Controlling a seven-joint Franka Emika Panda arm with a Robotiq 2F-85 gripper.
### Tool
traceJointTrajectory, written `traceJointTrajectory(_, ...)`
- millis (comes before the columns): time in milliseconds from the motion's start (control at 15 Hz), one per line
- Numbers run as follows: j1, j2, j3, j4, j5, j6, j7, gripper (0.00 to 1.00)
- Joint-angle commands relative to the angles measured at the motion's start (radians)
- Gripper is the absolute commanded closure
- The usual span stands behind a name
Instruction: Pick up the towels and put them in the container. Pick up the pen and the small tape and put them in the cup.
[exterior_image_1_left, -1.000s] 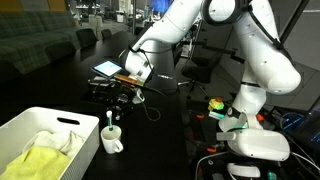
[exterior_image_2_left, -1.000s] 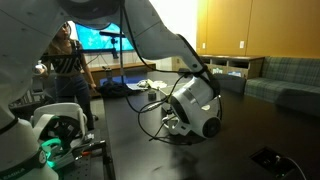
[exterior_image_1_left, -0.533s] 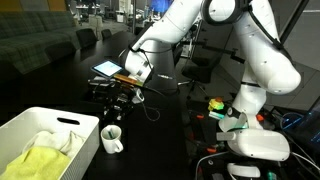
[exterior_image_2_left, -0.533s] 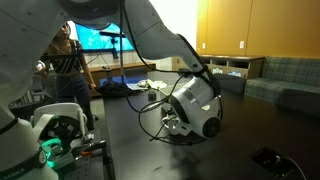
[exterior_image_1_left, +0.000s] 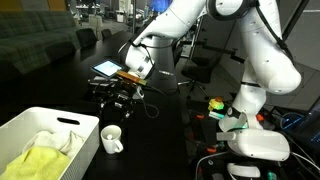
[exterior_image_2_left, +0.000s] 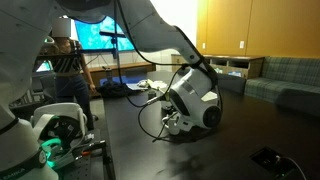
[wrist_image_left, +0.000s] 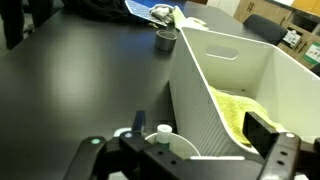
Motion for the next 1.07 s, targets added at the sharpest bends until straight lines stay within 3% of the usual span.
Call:
traceJointTrajectory(0, 0.063, -0.229, -0.028, -0.143, -0.151, 0.058, 0.006, 0.0)
traceJointTrajectory(467, 0.13, -0.588, 0.021, -0.266, -0.549, 0.079, 0.125, 0.0)
traceJointTrajectory(933, 0.177, -0.969, 0.203, -0.503, -0.852, 0.088, 0.204, 0.0)
traceJointTrajectory(1000, 0.148, -0.834, 0.173, -0.396, -0.804, 0.046, 0.176, 0.0)
